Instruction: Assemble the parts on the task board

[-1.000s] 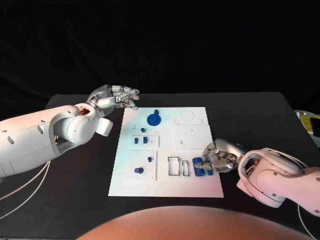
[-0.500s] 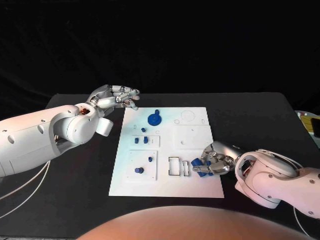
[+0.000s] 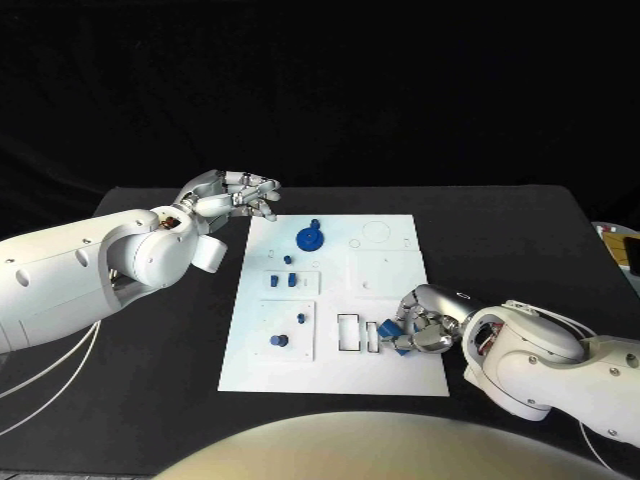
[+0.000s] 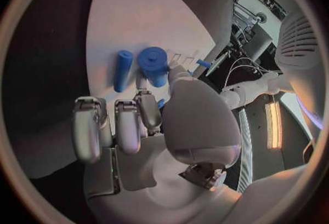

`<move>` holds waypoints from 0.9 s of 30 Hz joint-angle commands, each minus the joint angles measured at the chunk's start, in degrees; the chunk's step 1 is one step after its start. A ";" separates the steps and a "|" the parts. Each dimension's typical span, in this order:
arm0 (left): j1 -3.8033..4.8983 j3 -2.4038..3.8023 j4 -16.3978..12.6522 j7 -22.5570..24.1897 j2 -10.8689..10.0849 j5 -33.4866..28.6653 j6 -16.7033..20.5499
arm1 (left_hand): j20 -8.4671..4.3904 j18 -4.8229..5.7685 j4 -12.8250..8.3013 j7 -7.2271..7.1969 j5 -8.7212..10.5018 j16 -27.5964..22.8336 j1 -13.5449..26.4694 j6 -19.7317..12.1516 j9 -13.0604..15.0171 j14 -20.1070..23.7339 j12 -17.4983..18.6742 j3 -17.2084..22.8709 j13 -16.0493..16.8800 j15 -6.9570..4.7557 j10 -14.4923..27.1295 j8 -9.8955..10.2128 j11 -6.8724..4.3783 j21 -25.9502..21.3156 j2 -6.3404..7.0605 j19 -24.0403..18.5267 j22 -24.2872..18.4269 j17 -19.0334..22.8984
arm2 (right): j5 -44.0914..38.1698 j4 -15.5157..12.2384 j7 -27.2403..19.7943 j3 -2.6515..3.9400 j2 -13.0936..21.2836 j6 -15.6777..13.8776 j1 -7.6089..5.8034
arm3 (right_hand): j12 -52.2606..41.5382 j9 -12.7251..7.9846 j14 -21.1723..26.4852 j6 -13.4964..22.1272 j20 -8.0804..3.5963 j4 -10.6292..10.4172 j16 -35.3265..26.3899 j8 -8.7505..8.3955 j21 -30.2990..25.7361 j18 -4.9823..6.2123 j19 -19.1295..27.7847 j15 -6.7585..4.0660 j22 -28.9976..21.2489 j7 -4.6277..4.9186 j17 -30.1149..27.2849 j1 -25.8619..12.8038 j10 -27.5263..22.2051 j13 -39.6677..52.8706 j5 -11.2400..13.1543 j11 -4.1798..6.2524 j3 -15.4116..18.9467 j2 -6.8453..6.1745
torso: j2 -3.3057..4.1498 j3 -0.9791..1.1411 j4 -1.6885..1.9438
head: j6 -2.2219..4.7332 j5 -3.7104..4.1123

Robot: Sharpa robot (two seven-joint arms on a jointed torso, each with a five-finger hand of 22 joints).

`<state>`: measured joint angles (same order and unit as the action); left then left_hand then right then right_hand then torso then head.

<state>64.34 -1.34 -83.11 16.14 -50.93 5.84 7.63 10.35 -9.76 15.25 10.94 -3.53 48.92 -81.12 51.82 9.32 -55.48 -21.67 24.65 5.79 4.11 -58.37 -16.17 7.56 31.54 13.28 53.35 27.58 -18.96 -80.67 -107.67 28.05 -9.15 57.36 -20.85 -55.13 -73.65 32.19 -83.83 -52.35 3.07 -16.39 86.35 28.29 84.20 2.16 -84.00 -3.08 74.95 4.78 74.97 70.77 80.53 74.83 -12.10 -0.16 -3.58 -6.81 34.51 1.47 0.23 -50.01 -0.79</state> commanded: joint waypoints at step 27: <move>0.02 0.04 -0.04 -0.52 0.20 -0.05 -1.10 | -0.19 -0.71 0.16 0.04 0.17 -0.32 -0.06 -0.43 -0.10 -0.22 -0.38 -0.36 -0.09 0.06 0.59 -0.03 -0.05 -0.54 -0.59 0.57 -0.26 -0.11 | 7.61 -2.90 -2.66 -0.23 -1.10 -6.46 -0.78 | 0.65 0.46 -4.14 -1.90 -0.77 -0.34 0.70 0.41 1.16 -1.08 -4.19 -0.94 13.50 -0.87 3.44 0.55 0.77 -0.39 -2.84 0.57 -1.46 3.51 | 0.06 -0.07 0.06 | 0.01 -0.11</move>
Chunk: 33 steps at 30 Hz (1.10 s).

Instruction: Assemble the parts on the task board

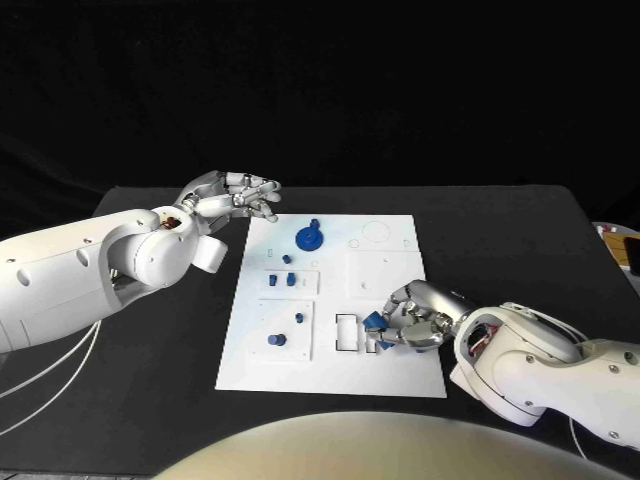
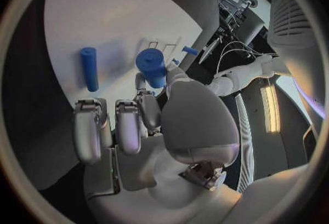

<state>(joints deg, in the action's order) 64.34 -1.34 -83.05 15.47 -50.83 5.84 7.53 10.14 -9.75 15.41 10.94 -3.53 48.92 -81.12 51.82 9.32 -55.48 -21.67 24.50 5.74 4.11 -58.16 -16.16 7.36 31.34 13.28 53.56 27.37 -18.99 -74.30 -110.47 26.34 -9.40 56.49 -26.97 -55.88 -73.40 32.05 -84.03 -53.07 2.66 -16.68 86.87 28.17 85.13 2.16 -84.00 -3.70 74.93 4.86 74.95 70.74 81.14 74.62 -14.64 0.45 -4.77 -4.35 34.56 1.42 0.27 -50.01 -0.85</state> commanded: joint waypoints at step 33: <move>0.03 0.04 -0.15 -0.06 0.22 -0.05 -1.18 | 0.03 -0.70 0.06 0.05 0.17 -0.33 -0.12 -0.43 -0.10 -0.21 -0.40 -0.25 -0.06 0.08 0.41 -0.04 0.17 -0.41 -0.70 0.42 -0.11 -0.09 | -0.09 4.43 3.21 0.07 -7.08 8.30 -0.89 | 0.51 2.52 -3.95 -3.34 -1.07 -0.09 0.12 2.16 -0.25 -1.00 -4.10 -1.06 13.51 -1.97 3.74 -9.28 1.05 0.35 6.69 0.81 6.54 2.96 | 0.04 0.04 -0.04 | 0.01 -0.72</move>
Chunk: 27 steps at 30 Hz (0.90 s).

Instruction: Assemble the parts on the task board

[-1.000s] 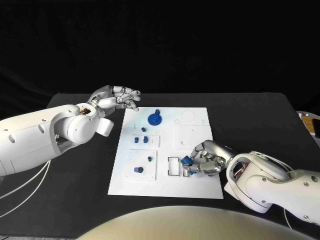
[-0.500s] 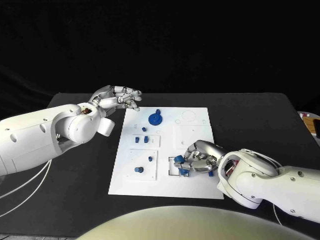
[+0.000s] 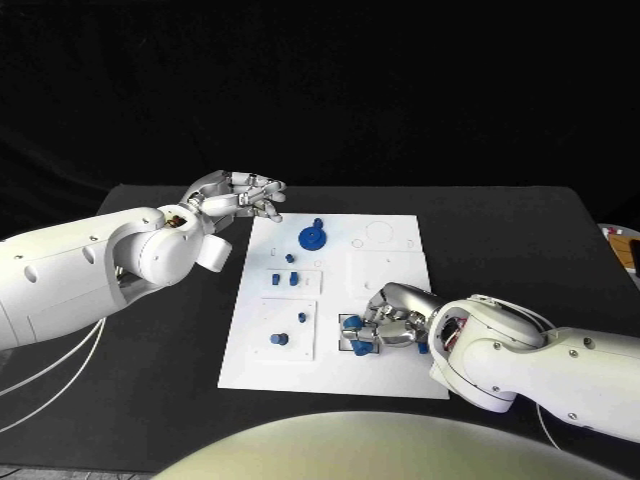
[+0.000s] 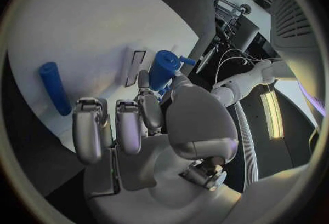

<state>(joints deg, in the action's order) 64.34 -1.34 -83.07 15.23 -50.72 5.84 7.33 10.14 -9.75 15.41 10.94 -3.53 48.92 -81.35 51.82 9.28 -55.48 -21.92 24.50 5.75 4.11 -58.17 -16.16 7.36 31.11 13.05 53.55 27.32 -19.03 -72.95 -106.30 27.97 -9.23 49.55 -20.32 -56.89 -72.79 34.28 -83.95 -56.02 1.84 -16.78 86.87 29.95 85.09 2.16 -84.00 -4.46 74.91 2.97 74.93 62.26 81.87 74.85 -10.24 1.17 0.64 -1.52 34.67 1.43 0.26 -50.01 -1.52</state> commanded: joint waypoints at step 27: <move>0.03 0.04 -0.24 -0.04 -0.29 -0.05 -1.06 | 0.04 -0.70 0.24 0.07 0.17 -0.36 -0.01 -0.40 -0.06 -0.19 -0.18 -0.38 -0.08 0.10 0.49 -0.10 0.19 -0.36 -0.74 0.56 -0.21 -0.09 | -3.12 -2.72 -1.72 -0.07 2.44 -2.28 0.08 | -0.34 1.77 -4.24 -0.08 -0.37 0.47 0.30 0.78 0.42 -1.16 -4.41 -0.40 13.78 -0.20 4.82 3.19 0.79 1.31 2.89 0.18 12.64 3.86 | -0.10 0.04 -0.13 | 0.01 -0.25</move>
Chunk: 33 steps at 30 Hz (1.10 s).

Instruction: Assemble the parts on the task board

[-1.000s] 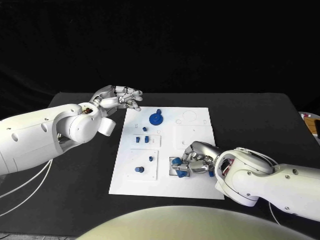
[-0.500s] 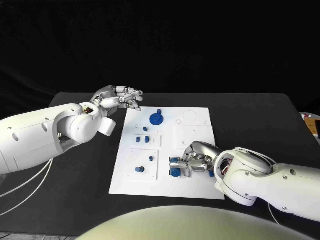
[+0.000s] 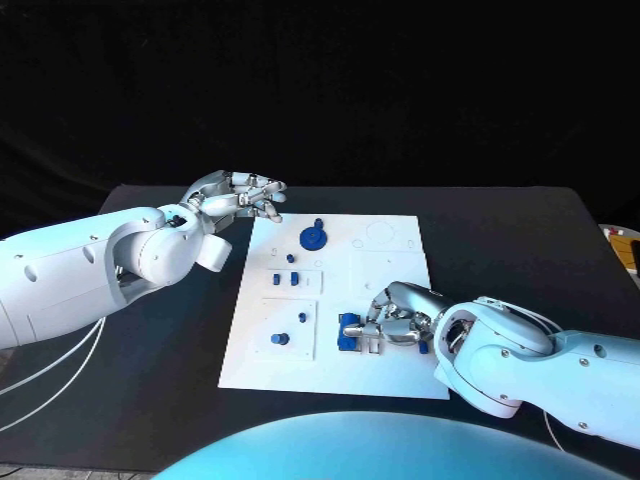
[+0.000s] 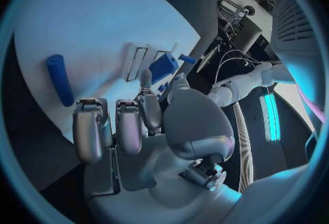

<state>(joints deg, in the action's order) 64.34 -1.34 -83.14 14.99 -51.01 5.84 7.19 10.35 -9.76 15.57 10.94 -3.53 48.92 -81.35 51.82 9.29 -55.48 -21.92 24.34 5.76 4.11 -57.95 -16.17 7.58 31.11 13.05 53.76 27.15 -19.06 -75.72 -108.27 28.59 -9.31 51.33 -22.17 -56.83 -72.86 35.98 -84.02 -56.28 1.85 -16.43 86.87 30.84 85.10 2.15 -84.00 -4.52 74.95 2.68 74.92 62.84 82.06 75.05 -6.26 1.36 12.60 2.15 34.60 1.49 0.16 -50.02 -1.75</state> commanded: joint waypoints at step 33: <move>0.03 0.03 -0.05 -0.17 0.04 -0.05 -1.18 | -0.17 -0.70 0.20 0.06 0.17 -0.38 -0.21 -0.21 -0.02 -0.18 -0.23 -0.31 -0.10 0.10 0.32 -0.25 -0.03 -0.53 -0.99 0.48 -0.18 -0.09 | -0.78 1.43 -1.17 0.01 -0.86 1.92 -0.05 | -0.35 -0.58 -4.33 -0.19 -0.55 1.13 0.60 -1.43 0.96 -1.28 -4.60 -0.52 13.91 -0.13 6.02 15.08 0.83 1.69 0.43 0.22 0.02 2.32 | 0.04 -0.01 0.01 | 0.02 0.27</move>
<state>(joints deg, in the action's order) 64.34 -1.34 -83.10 14.64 -51.03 5.84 7.01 10.14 -9.76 15.72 10.94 -3.53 48.92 -81.67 51.82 9.29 -55.48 -21.92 24.19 5.71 4.11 -57.95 -16.16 7.58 30.87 12.73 53.97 27.02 -19.10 -75.41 -106.95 26.51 -9.19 50.35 -20.96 -57.00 -73.24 35.47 -83.90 -56.29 1.85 -15.17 87.14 29.64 85.74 1.62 -84.00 -4.59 74.92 2.67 74.91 73.62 82.53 77.41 -6.11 1.11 12.69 0.44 34.63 1.46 0.23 -50.01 -1.45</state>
